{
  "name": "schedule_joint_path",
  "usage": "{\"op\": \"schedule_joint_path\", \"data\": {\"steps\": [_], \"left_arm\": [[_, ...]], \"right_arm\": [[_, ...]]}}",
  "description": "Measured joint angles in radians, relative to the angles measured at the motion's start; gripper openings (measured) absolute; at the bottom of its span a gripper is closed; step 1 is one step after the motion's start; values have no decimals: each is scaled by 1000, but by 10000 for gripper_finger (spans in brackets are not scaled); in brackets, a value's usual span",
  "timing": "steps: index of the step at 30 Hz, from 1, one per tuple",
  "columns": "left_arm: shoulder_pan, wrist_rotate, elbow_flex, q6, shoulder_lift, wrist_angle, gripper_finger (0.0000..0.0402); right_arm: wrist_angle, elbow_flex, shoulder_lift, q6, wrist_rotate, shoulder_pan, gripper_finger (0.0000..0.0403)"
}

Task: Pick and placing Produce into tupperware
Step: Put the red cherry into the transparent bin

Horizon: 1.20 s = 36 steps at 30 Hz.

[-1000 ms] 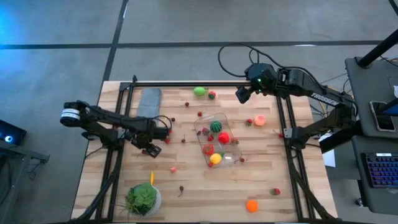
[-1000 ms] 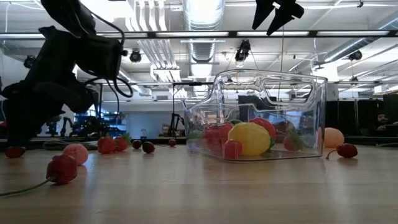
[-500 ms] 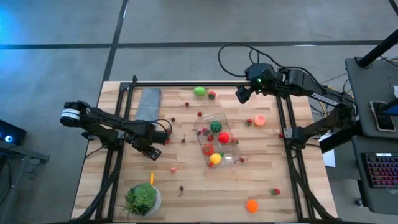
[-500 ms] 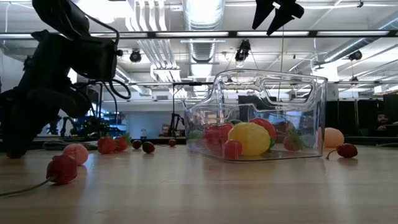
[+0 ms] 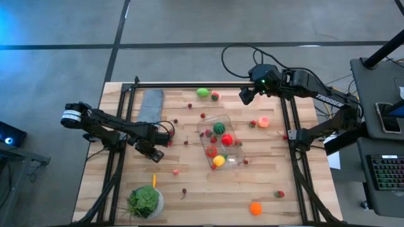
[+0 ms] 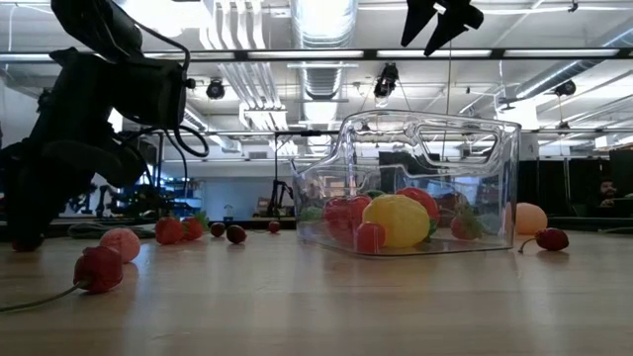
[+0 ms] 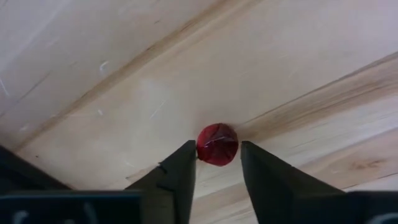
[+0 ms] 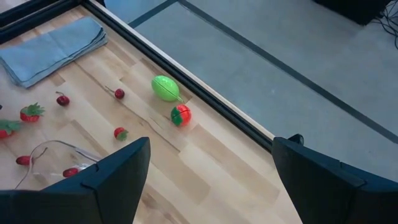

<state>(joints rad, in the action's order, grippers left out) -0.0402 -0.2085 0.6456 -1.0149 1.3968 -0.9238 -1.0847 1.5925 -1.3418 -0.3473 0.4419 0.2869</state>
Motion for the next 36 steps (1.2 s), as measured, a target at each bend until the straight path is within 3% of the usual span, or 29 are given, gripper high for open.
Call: {"op": "schedule_joint_path", "data": {"steps": [9,14,17,20,23,29,31,36], "left_arm": [[0,33,25,1,0,14,77],[1,195,119,21,-7,51,77],[2,347,212,90,-11,54,77],[16,496,307,209,-13,67,77],[40,566,383,401,-13,146,77],[93,538,417,875,-2,606,77],[127,477,421,884,28,705,77],[197,297,465,727,143,705,92]], "right_arm": [[0,0,0,4,0,0,329],[0,0,5,8,3,0,329],[8,0,25,8,3,2,329],[21,0,52,8,4,2,329],[19,0,84,7,4,2,329],[-9,0,147,-15,3,2,329],[-22,0,168,-15,3,2,329],[-53,0,220,-16,0,2,329]]}}
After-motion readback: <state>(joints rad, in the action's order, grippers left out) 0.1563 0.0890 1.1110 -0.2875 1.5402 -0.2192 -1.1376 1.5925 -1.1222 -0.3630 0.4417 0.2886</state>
